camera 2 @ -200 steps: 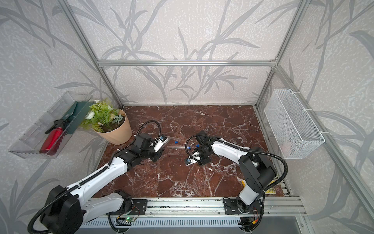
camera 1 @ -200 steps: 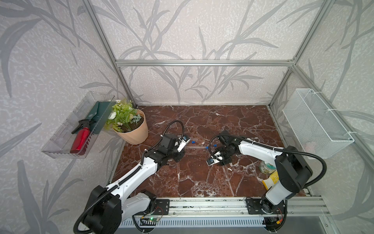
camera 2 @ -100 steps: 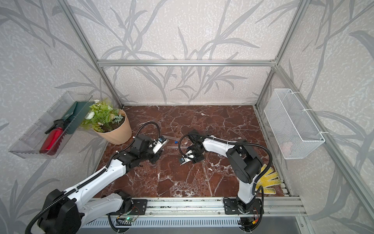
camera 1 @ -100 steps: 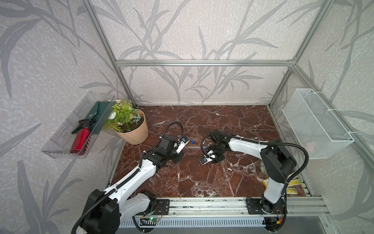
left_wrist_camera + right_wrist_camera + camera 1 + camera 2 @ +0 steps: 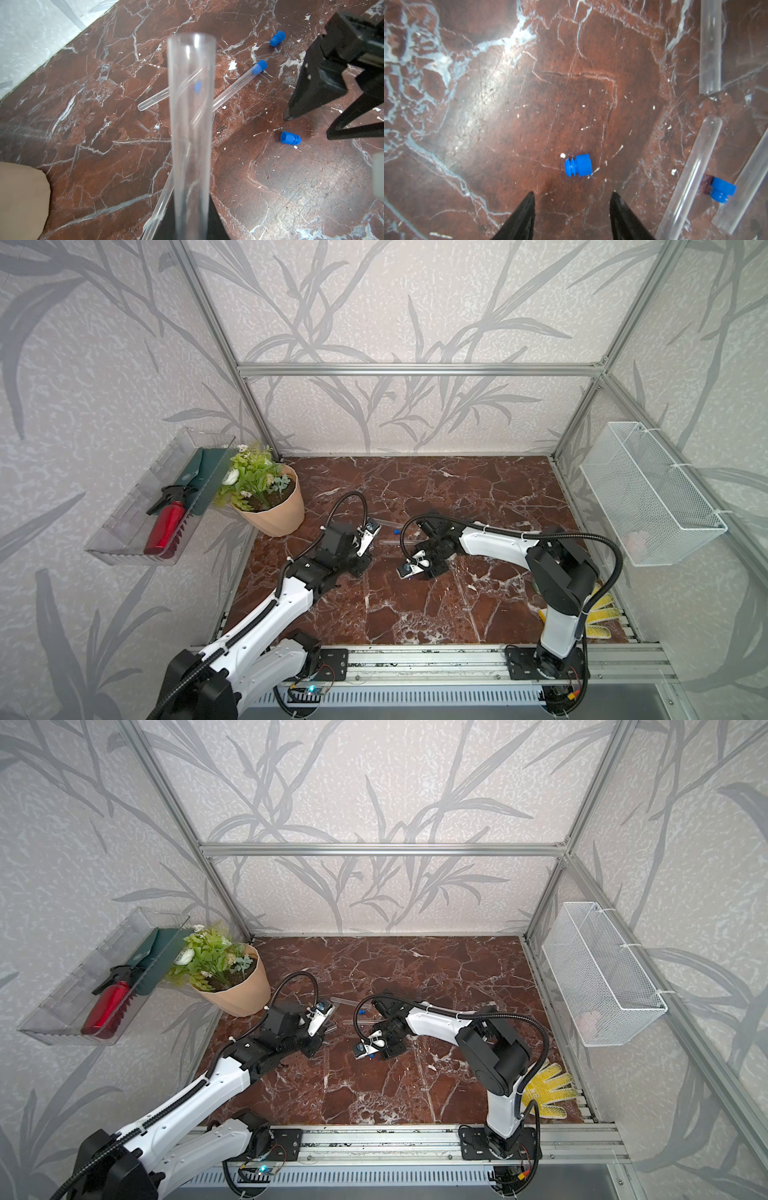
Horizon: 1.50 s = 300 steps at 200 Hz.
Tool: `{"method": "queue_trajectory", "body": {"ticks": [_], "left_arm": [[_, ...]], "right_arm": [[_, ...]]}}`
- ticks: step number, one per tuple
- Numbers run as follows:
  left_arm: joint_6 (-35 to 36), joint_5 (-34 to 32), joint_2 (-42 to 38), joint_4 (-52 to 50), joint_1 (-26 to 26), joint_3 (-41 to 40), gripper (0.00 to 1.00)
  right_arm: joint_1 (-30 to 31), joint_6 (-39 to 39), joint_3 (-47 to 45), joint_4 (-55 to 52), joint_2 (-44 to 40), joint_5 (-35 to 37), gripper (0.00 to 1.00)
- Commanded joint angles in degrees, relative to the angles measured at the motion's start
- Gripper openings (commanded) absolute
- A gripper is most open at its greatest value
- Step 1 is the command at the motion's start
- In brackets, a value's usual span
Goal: Insert stoppers into test tubes
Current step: Move the stopper to the center of the board, then pick up the stopper from the center of the board.
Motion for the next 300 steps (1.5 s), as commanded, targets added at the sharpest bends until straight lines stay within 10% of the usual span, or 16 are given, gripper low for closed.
{"method": "queue_trajectory", "body": {"ticks": [1, 148, 300], "left_arm": [[-5.38, -2.77, -2.49, 0.85, 0.51, -1.41, 0.00], [-7.68, -6.67, -8.24, -1.14, 1.02, -2.73, 0.00], [-10.35, -8.53, -10.55, -0.71, 1.40, -3.85, 0.00]], "right_arm": [[1.07, 2.75, 0.00, 1.62, 1.24, -2.06, 0.58], [4.45, 5.78, 3.70, -0.47, 4.30, -4.26, 0.56], [11.29, 48.29, -3.17, 8.50, -6.20, 17.62, 0.55]]}}
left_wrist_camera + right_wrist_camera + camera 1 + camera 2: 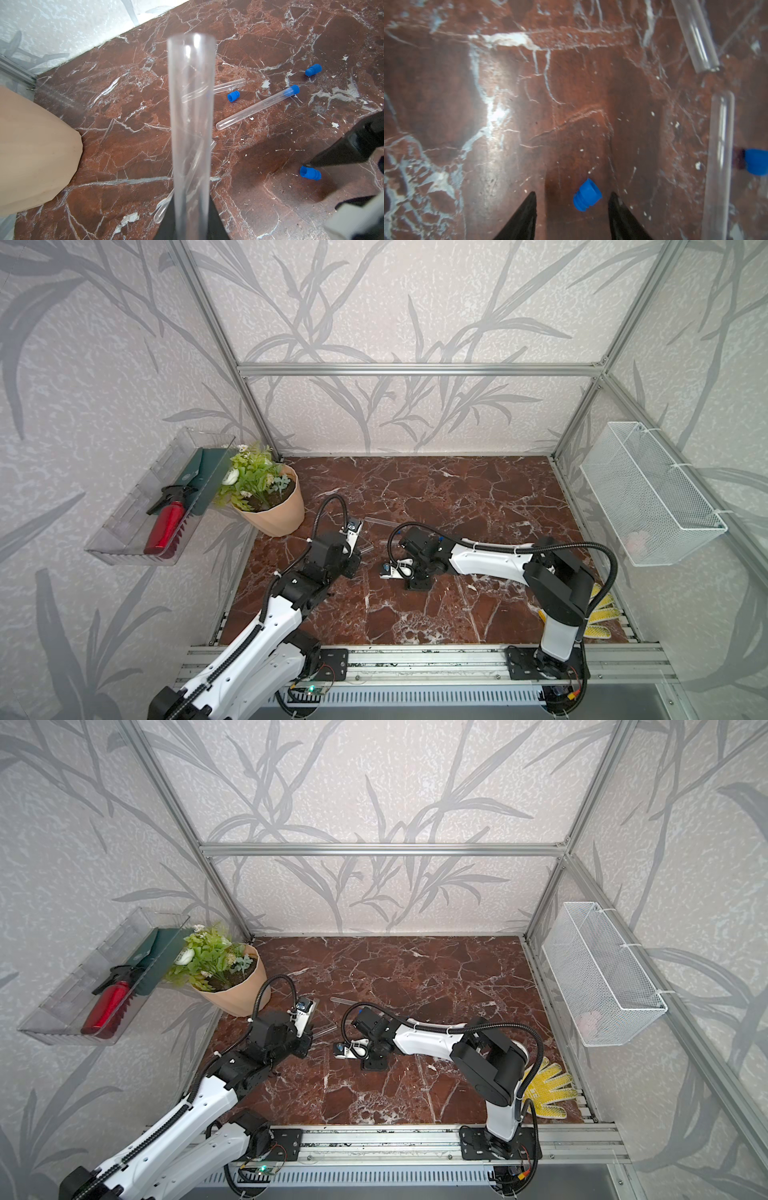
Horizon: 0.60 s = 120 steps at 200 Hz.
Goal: Insert stoppers into test tubes
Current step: Pick up the stopper from the center of the board.
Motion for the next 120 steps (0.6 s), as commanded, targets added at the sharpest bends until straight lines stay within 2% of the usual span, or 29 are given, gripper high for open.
{"method": "queue_trajectory", "body": {"ticks": [1, 17, 41, 63, 90, 120], "left_arm": [[-1.73, -1.07, -1.40, -0.28, 0.41, -0.89, 0.00], [-2.17, -1.16, -1.74, -0.42, 0.39, -1.15, 0.00], [-2.84, -1.16, -1.94, -0.04, 0.40, -1.41, 0.00], [-3.37, -1.08, -1.66, 0.91, 0.55, -1.77, 0.00], [-3.72, -0.59, -0.96, 1.69, 0.48, -1.86, 0.00], [-4.01, -0.43, -1.14, 1.54, 0.51, -1.56, 0.00]], "right_arm": [[1.37, 11.78, -1.10, 2.12, -4.87, 5.32, 0.55], [2.24, 20.72, -0.76, 0.71, -6.60, 7.92, 0.55], [2.96, 35.18, 3.02, -7.43, -6.90, 13.13, 0.53], [2.96, 45.99, 7.42, -15.59, -5.12, 13.83, 0.50], [2.96, 51.34, 14.16, -24.96, 0.01, 12.42, 0.49], [2.96, 51.39, 19.89, -29.85, 5.54, 9.77, 0.50]]}}
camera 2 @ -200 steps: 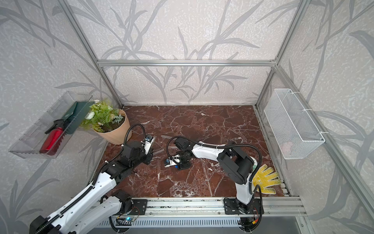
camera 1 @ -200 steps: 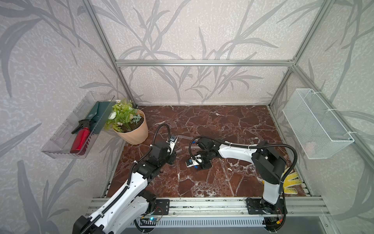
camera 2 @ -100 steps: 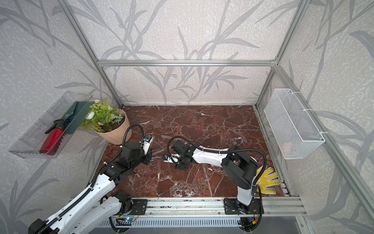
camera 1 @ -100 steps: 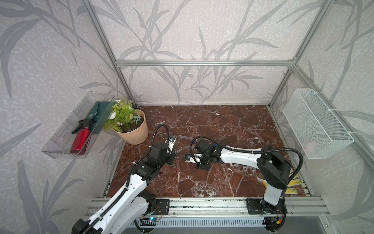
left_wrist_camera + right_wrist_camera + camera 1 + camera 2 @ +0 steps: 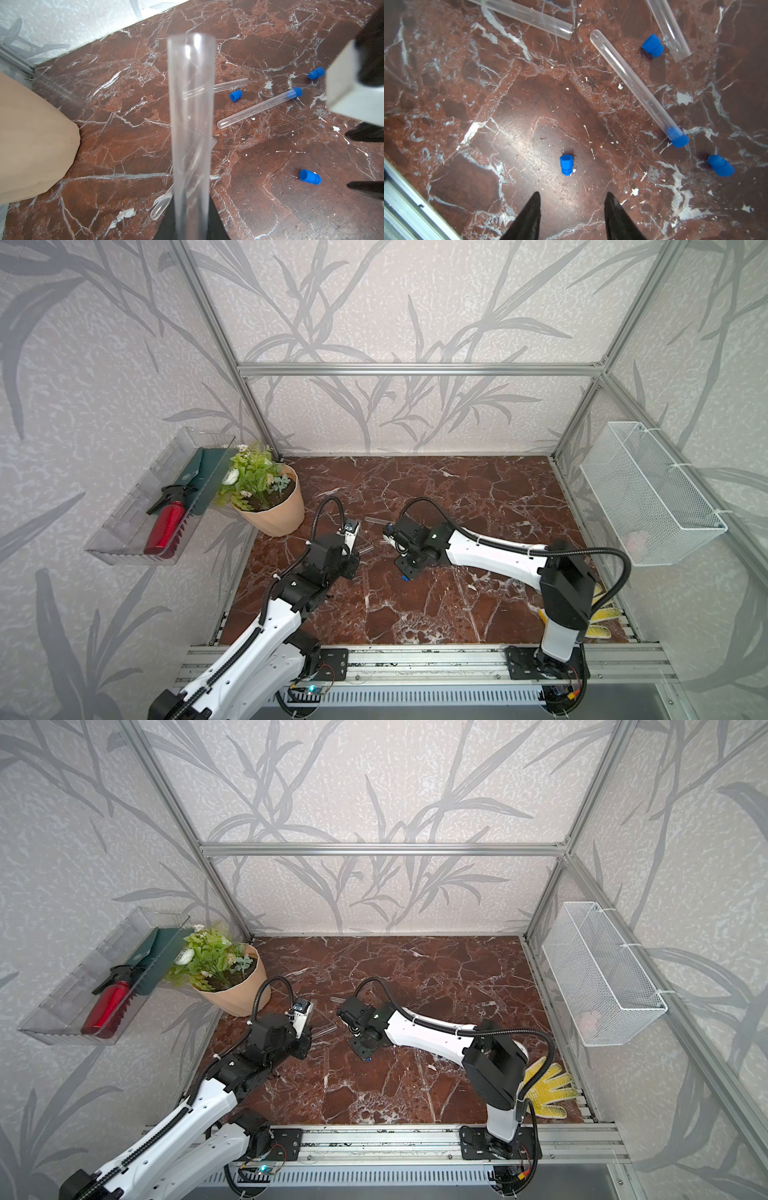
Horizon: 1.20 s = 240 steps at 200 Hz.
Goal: Insert stoppers into test tubes
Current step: Pick up the stopper from the center of the board.
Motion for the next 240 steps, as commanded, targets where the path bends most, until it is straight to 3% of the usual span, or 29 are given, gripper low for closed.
{"method": "queue_trajectory", "body": {"ticks": [1, 99, 145, 240], "left_arm": [[-1.53, -0.25, -0.32, 0.91, 0.25, -0.07, 0.00], [-1.08, 0.03, -2.74, -0.81, 0.19, -0.61, 0.00], [-0.74, 0.36, -2.74, -0.63, 0.36, -0.62, 0.00], [-0.64, 0.36, -3.45, -1.15, 0.28, -0.79, 0.00]], "right_arm": [[0.14, 4.03, 2.95, -9.03, 4.08, -1.82, 0.50], [0.14, 1.07, 12.08, -11.95, 14.51, -5.82, 0.44], [0.14, 0.86, 13.72, -12.67, 16.91, -5.56, 0.43], [0.14, 1.69, 14.84, -14.27, 19.13, -1.44, 0.30]]}}
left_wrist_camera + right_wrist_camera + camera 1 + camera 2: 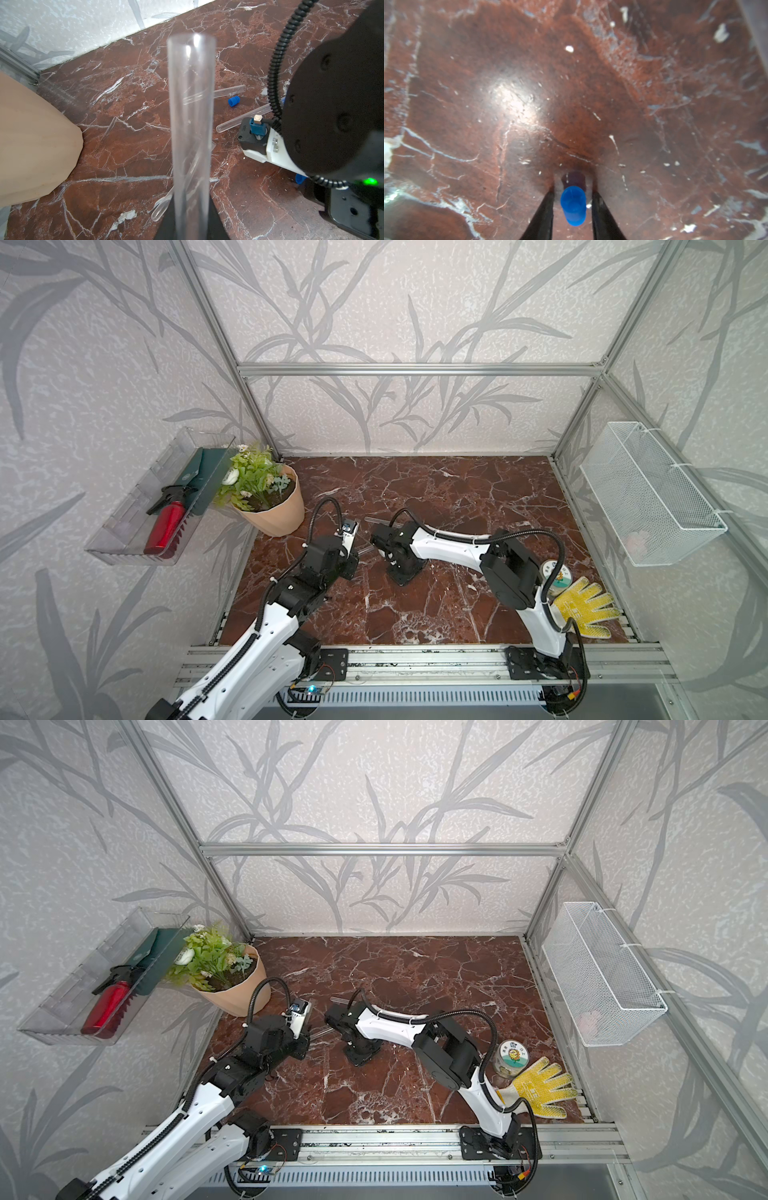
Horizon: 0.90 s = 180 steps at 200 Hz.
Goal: Insert stoppers into test tubes
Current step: Pick up the stopper from the center of the board, then place the stopper at the center of the board.
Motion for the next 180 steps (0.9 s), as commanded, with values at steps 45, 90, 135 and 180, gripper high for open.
{"method": "queue_trajectory", "body": {"ticks": [45, 90, 135, 180], "left_arm": [[-0.43, 0.05, -1.02, -0.88, 0.35, -0.68, 0.00], [-0.16, 0.14, -1.15, -1.22, 0.31, -0.41, 0.00], [-0.14, 0.96, -0.72, -1.16, 0.31, 0.19, 0.00], [-2.96, -1.33, 0.19, 0.72, 0.36, 0.18, 0.00]], "right_arm": [[0.14, 0.67, 1.51, -2.40, 0.98, 2.97, 0.19], [0.14, 3.22, 1.76, -1.91, -0.88, 5.77, 0.10], [-1.01, 20.05, -1.70, -1.91, -10.46, 12.37, 0.07], [-2.96, 57.20, -8.94, -5.48, -20.18, 16.48, 0.00]]}}
